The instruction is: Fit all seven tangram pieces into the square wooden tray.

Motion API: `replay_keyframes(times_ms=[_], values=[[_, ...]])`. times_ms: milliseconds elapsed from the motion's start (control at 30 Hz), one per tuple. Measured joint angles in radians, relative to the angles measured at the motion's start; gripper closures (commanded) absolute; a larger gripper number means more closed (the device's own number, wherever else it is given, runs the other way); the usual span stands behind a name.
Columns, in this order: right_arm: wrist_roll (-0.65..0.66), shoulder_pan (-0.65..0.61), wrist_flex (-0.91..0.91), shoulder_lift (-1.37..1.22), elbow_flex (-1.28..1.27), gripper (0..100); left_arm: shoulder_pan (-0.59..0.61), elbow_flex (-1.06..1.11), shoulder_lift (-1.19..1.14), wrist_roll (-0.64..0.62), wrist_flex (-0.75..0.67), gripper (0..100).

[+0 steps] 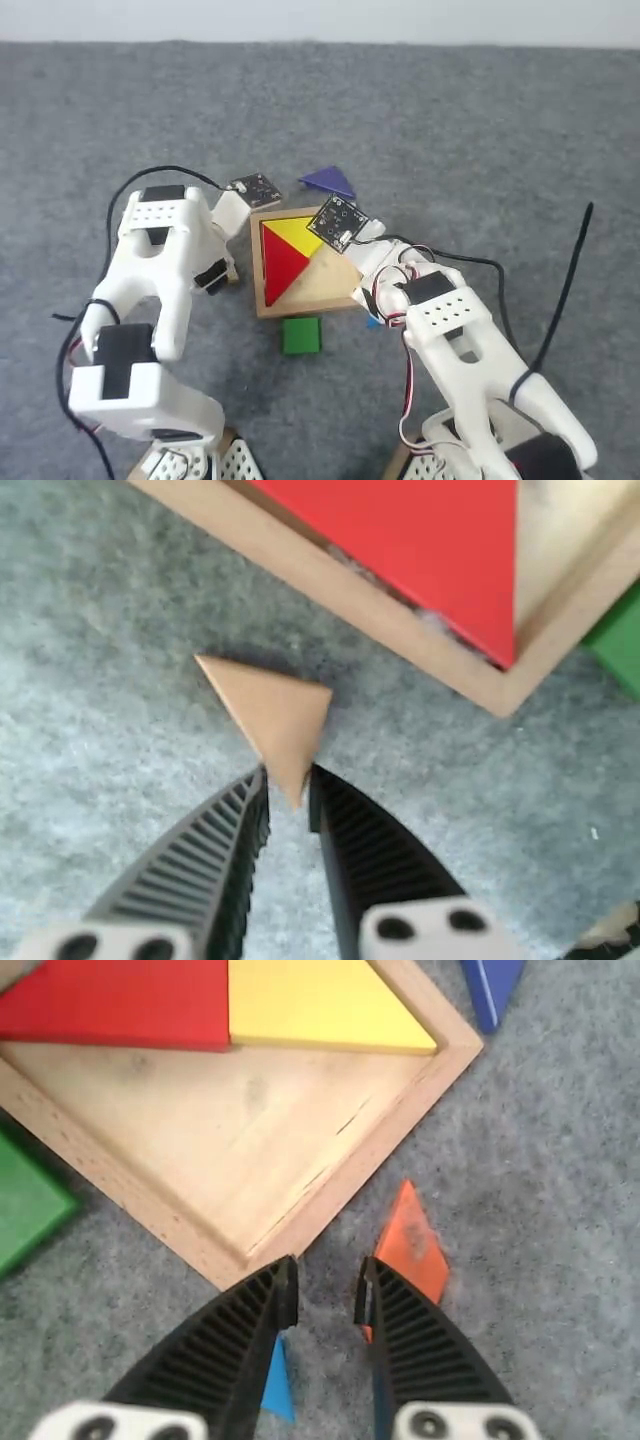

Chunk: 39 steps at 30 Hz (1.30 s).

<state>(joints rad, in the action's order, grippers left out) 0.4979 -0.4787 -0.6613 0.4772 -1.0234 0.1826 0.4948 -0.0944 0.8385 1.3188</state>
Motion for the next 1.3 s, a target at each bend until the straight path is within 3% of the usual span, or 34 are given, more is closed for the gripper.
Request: replay_keyframes(times_ms=[233, 600, 1000, 1300], values=[[-0.002, -0.018, 0.0, 0.0, 0.0, 89.4, 0.0, -0.135, 0.0, -0.226, 0.112, 80], [0.0, -0.028, 0.0, 0.0, 0.0, 89.4, -0.025, -0.169, -0.235, -0.46, -0.04, 80], [0.0, -0.028, 0.0, 0.0, 0.0, 89.4, -0.038, -0.198, -0.259, -0.463, -0.028, 94], [0.0, -0.028, 0.0, 0.0, 0.0, 89.4, -0.038, -0.199, -0.259, -0.463, -0.023, 94]])
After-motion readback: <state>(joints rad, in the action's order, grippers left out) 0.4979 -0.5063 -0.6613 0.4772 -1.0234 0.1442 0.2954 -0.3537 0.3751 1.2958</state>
